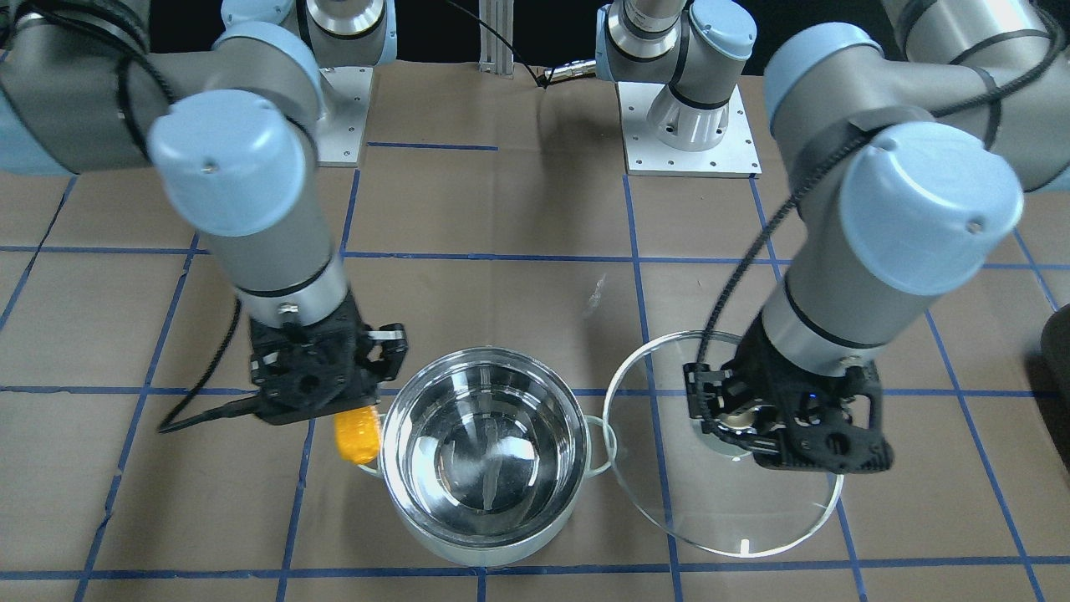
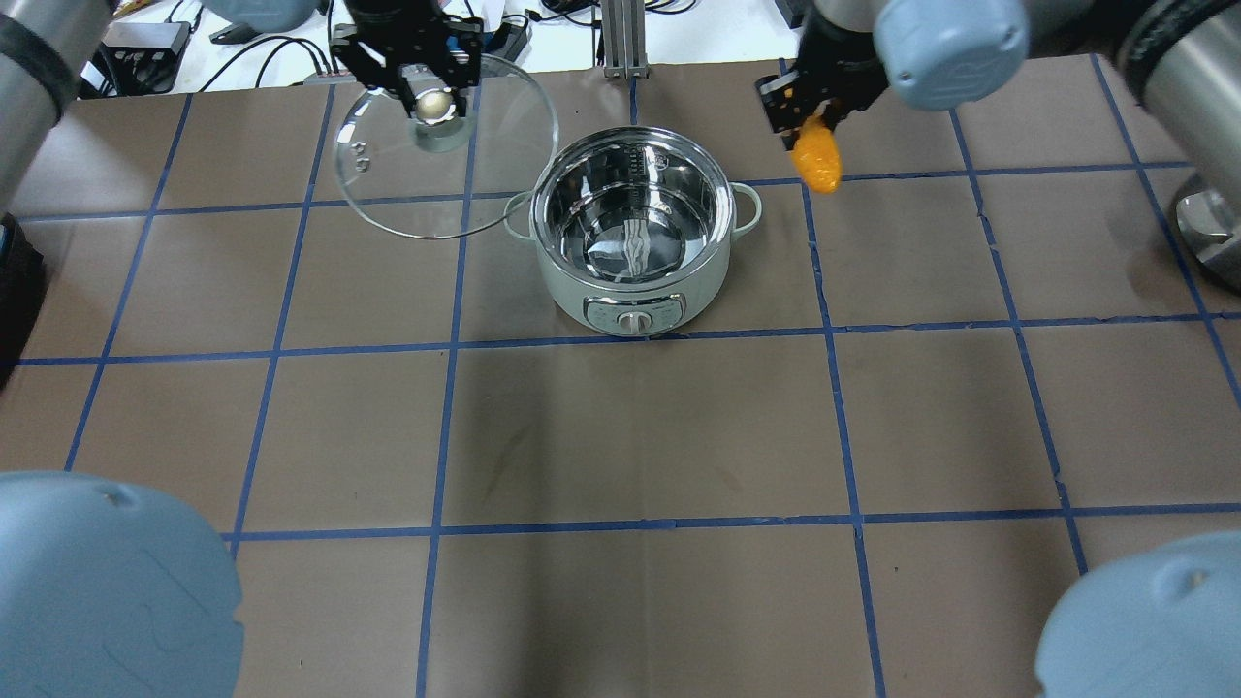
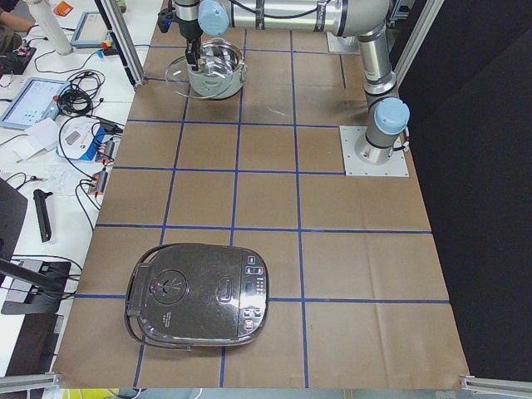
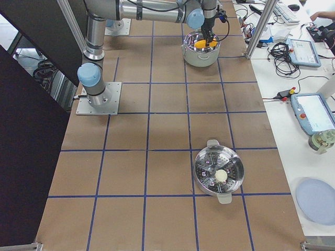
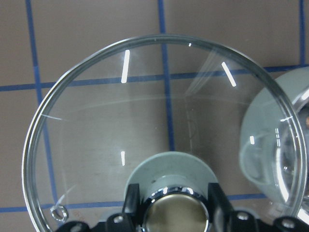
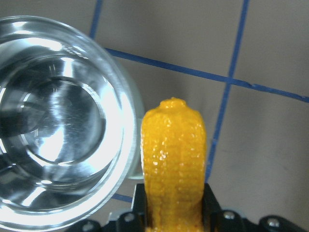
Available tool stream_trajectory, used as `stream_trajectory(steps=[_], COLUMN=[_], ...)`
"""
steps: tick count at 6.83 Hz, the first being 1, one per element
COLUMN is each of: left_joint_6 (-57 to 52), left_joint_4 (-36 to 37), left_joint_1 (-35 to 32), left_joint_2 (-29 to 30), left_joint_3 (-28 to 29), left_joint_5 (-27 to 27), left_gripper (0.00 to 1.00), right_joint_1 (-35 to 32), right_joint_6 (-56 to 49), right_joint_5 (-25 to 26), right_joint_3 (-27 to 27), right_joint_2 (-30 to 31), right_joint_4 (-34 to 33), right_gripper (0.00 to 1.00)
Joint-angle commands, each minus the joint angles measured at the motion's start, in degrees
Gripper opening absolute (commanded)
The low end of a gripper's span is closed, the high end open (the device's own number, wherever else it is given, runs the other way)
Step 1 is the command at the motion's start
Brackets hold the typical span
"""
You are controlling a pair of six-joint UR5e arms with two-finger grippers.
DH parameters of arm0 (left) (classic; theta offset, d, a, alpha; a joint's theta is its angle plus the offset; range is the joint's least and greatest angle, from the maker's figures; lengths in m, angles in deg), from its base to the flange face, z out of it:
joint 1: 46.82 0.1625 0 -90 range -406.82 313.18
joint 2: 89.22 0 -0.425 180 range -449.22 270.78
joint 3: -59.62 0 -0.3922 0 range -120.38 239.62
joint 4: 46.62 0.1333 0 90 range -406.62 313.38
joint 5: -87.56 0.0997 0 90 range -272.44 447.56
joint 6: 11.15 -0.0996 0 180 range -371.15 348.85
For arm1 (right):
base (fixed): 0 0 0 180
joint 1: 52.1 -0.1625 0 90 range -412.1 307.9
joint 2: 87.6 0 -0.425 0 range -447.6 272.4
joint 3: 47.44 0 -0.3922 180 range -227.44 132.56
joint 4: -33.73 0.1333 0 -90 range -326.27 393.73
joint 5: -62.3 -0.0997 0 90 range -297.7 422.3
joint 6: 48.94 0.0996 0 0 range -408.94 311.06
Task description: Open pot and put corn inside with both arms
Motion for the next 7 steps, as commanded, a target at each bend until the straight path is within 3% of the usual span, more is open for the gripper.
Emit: stream_trajectory(steps=[1, 4, 5, 6, 7], left_joint_6=[-4.64, -5.61, -5.44, -5.53, -5.61], left_joint_4=[3.28, 26.62, 27.73, 27.74, 27.74], left_joint_1=[6.55, 7.00, 7.27, 7.27, 7.27], left_joint_2=[0.11, 2.21, 3.26, 3.45, 3.54], left_joint_3=[-6.85, -22.32, -24.01, -24.64, -24.99], left_joint_5=[0.11, -3.58, -3.33, -3.33, -3.24], left_gripper=[0.08, 0.08, 0.17, 0.23, 0.46], right_joint_1=[-7.35, -7.36, -7.28, -7.19, -7.10], right_joint_6=[7.83, 7.31, 7.92, 8.18, 8.45], right_joint_5=[1.28, 1.82, 1.91, 2.00, 2.17], right_joint_3=[1.92, 1.76, 1.41, 1.58, 1.93], right_joint_2=[-7.92, -13.06, -14.03, -13.86, -12.56], right_joint_4=[-6.74, -9.67, -9.95, -9.78, -9.69], right_gripper=[0.11, 0.12, 0.84, 0.97, 1.00])
